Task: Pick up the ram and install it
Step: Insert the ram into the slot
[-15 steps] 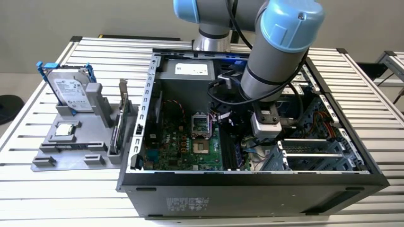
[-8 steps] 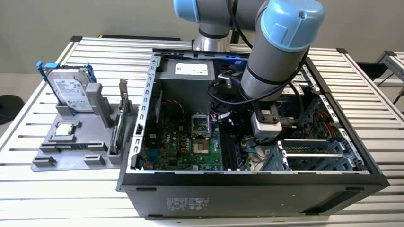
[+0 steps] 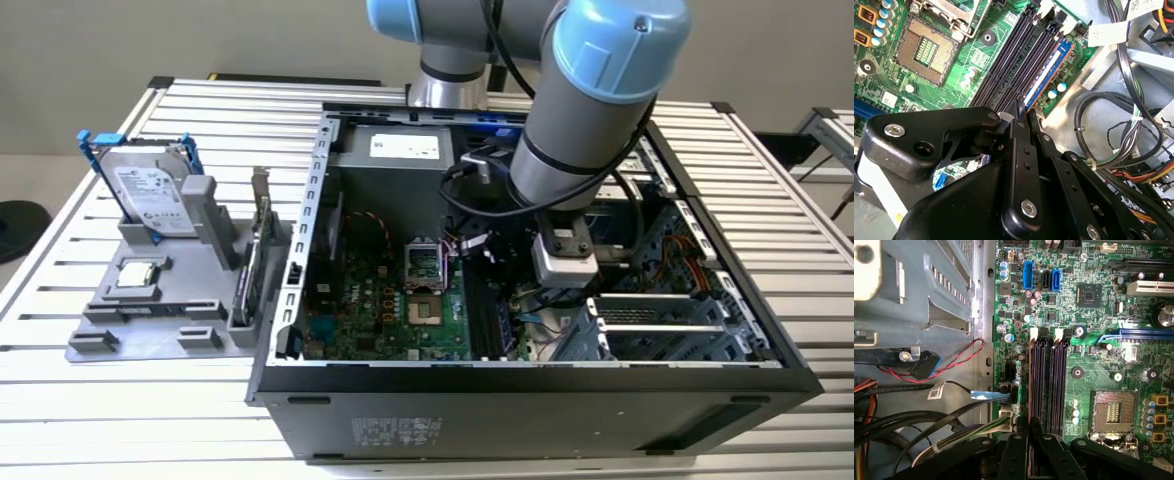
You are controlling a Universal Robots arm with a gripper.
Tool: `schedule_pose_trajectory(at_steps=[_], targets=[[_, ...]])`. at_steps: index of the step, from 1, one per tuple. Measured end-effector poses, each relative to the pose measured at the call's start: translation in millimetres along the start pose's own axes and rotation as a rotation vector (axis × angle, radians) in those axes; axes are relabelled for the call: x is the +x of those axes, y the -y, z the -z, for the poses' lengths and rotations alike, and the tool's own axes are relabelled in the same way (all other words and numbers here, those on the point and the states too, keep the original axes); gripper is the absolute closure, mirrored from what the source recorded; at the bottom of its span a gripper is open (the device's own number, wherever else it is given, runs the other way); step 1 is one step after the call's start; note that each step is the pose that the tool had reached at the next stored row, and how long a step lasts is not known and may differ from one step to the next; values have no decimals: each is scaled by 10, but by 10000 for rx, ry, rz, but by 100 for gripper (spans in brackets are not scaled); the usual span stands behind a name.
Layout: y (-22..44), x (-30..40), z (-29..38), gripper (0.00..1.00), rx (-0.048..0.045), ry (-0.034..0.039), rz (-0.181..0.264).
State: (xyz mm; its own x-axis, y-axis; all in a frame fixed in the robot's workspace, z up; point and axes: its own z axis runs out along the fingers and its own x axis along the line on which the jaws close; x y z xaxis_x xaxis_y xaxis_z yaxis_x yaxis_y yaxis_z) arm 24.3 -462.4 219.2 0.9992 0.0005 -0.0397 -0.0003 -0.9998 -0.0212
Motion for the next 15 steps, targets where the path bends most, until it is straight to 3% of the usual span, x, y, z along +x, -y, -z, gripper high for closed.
schedule_pose_trajectory(at_steps=[15], targets=[[1, -24, 33, 100, -1, -1, -1]])
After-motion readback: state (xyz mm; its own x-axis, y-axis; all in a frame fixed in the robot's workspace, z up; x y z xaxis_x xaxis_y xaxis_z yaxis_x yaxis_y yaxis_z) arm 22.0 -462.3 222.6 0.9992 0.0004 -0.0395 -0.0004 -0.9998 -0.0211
